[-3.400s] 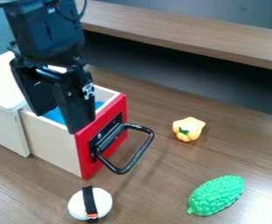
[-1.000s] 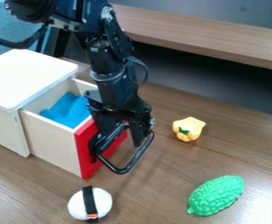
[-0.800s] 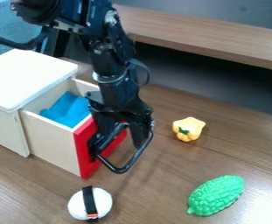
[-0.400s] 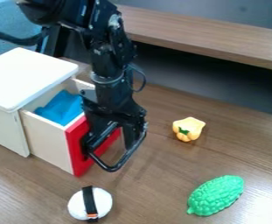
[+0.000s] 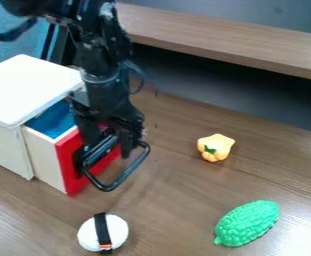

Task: Close the drawer

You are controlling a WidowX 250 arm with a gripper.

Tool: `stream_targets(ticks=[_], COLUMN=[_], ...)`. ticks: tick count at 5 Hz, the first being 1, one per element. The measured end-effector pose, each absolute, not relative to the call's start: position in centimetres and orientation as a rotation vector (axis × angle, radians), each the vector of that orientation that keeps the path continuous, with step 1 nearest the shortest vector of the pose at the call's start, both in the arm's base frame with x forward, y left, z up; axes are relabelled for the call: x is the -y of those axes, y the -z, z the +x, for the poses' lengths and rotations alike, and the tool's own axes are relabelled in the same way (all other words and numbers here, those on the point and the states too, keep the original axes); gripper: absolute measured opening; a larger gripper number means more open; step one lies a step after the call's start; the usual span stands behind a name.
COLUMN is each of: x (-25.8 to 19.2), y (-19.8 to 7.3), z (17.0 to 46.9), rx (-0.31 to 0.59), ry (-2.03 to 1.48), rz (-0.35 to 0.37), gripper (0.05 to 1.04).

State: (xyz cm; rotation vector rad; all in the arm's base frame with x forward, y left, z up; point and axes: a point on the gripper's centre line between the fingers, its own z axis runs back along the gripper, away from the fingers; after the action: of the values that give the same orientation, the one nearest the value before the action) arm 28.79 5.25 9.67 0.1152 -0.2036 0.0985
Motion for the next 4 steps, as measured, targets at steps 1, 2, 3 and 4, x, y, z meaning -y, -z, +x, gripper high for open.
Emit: stream_targets(ticks=[1,2,3,4], x=[-6.3,-7.3,-7.9,-9.2], y=[-9.8,-10.1,-10.3,-10.3], z=[28.6,28.6,28.5,28.4], rx=[0.199,0.204,0.199,0.192], ry=[-0.112,-0.131,-0.136,-0.143], rz=[0.137,0.150,0.185,0.231], gripper=[0.998,0.998,0.998,0.998])
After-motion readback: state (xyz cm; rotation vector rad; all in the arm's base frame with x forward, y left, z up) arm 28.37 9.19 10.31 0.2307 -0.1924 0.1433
